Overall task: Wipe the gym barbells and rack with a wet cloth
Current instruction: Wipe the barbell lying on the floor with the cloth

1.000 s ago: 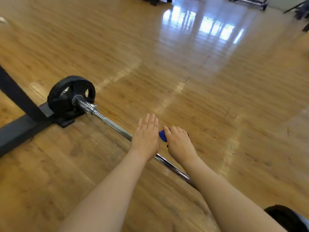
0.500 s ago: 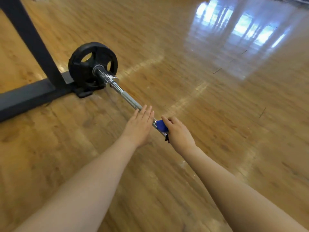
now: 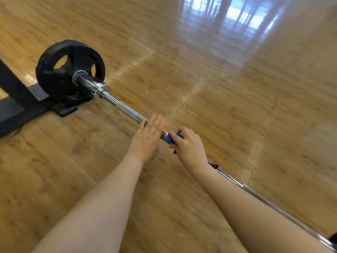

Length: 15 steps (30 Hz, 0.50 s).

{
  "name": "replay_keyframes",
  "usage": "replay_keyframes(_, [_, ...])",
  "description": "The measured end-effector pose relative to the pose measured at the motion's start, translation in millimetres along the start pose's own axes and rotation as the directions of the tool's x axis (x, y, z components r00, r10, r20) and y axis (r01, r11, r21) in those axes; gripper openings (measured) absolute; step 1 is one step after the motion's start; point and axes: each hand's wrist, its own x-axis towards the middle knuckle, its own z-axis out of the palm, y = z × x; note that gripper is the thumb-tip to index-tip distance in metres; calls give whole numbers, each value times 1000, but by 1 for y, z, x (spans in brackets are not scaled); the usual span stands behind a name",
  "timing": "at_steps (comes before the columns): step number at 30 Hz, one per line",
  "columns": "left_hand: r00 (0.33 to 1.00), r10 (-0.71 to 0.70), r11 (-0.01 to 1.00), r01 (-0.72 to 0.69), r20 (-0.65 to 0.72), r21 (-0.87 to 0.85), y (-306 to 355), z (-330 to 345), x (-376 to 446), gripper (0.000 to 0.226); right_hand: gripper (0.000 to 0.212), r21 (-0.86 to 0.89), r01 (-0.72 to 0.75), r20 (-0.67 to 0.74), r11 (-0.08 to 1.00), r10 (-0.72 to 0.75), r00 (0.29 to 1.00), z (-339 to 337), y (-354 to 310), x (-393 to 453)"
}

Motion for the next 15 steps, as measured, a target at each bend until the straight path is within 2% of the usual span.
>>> replay_keyframes(2, [997, 18, 1000, -17, -80, 16, -8, 11, 8, 97, 24, -58, -34, 8, 998, 35, 999, 12, -5, 1])
replay_keyframes(4, [990, 39, 997, -30, -135, 69, -12, 19, 16, 97, 30, -29, -68, -21, 997, 68, 997, 17, -3, -5])
replay_keyframes(10, [964, 55, 995, -32, -261, 91, -15, 31, 40, 96, 26, 10, -99, -210, 995, 99, 973, 23, -6, -23])
replay_keyframes(12, [956, 107, 991, -81, -274, 102, -14, 35, 45, 78, 25, 11, -114, -195, 993, 114, 974, 30, -15, -10])
replay_keyframes(14, [936, 174, 983, -148, -305, 108, -14, 40, 48, 50, 38, 19, -113, -132, 993, 114, 985, 35, -23, 0])
replay_keyframes(15, [933, 197, 979, -172, -300, 110, -16, 41, 50, 46, 43, 22, -111, -109, 994, 113, 988, 37, -24, 1])
